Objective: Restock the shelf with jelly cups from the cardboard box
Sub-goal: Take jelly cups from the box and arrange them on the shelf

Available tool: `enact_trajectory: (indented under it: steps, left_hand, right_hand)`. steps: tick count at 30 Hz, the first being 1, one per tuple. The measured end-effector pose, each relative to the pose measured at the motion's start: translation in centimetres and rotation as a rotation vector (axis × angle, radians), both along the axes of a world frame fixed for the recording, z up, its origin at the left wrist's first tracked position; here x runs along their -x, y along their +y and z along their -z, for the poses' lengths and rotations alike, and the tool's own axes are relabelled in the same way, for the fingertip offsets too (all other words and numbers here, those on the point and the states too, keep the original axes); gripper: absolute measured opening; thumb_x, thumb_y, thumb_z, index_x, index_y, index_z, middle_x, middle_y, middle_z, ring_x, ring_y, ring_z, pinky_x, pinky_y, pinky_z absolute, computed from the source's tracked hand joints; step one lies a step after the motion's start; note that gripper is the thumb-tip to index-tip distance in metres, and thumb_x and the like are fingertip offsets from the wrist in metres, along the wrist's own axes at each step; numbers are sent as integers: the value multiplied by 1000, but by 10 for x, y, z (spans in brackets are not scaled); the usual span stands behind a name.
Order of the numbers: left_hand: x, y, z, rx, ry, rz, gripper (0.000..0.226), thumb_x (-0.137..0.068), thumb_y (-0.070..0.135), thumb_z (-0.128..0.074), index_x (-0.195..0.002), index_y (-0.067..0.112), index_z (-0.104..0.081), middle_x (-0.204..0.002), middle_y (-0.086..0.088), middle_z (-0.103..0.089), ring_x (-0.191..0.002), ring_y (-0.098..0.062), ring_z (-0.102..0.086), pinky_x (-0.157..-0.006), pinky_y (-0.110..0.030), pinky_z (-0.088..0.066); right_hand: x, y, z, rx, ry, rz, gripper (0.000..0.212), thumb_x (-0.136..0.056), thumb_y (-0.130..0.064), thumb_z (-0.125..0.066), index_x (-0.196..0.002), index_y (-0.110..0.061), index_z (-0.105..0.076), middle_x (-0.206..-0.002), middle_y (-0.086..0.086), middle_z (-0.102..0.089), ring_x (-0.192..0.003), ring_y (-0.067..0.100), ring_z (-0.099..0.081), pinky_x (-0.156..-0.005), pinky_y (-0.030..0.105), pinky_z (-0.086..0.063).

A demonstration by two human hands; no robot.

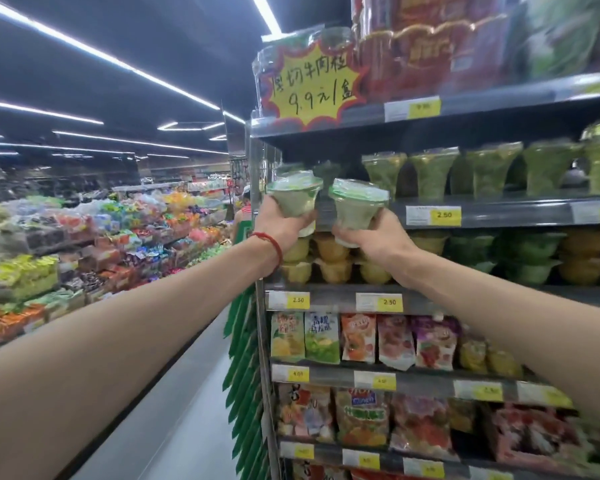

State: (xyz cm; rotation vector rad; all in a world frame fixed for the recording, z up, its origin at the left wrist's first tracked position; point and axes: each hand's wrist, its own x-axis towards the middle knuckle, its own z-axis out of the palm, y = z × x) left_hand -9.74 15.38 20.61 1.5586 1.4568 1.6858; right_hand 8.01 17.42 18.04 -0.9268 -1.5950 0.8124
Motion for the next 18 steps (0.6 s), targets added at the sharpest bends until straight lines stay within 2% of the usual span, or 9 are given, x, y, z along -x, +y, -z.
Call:
enact_trajectory:
  steps: [1,3,5,7,11,15,18]
  left_hand:
    - [2,9,-6,-23,4,-33,59,-80,23,-80,-130,11,-52,-120,0,-63,-106,-14,-58,-85,-23,-43]
    - [5,24,-17,-46,16,-95,59,-76,29,-83,-127,13,-56,-114,2,-65,-102,-14,-60,-87,-25,-46]
    - [8,42,-25,-56,29,-142,66,-67,41,-86,-122,17,-59,-111,3,-69,-104,-17,-63,-96,-38,-51]
    - [13,59,-29,-55,39,-184,69,-62,47,-85,-120,20,-59,-110,3,-69,-105,-20,-64,-96,-46,-52]
    - [15,77,-37,-37,66,-225,63,-76,33,-83,-126,14,-50,-119,-3,-65,-111,-22,-60,-98,-43,-49]
    - [22,92,-40,-36,97,-253,60,-79,35,-79,-126,12,-50,-120,-4,-65,-109,-23,-60,-97,-42,-49]
    - [26,102,-39,-15,118,-262,57,-80,36,-78,-126,13,-52,-117,-2,-66,-107,-21,-61,-96,-41,-50]
  right_hand:
    - [4,8,-8,-13,-18,31,58,-81,-34,-86,-129,-17,-58,-120,-4,-69,-111,16,-64,-96,29,-50]
    - [9,23,-24,-31,-60,96,60,-77,-43,-87,-125,-18,-61,-118,-2,-70,-110,18,-65,-99,36,-51]
    - [11,38,-37,-74,-107,156,54,-74,-44,-89,-117,-18,-67,-109,-2,-73,-102,17,-68,-93,34,-54]
    - [13,49,-49,-136,-133,186,43,-73,-37,-91,-108,-18,-73,-100,-4,-75,-95,15,-69,-86,30,-54]
    - [25,73,-63,-206,-176,239,36,-71,-42,-91,-98,-22,-77,-93,-5,-76,-91,15,-69,-86,32,-55]
    - [40,98,-61,-182,-248,316,53,-63,-62,-86,-96,-21,-75,-91,-4,-74,-91,19,-68,-81,35,-57]
    - [47,107,-59,-210,-289,354,55,-66,-65,-83,-100,-22,-74,-94,-3,-74,-92,22,-67,-74,31,-50]
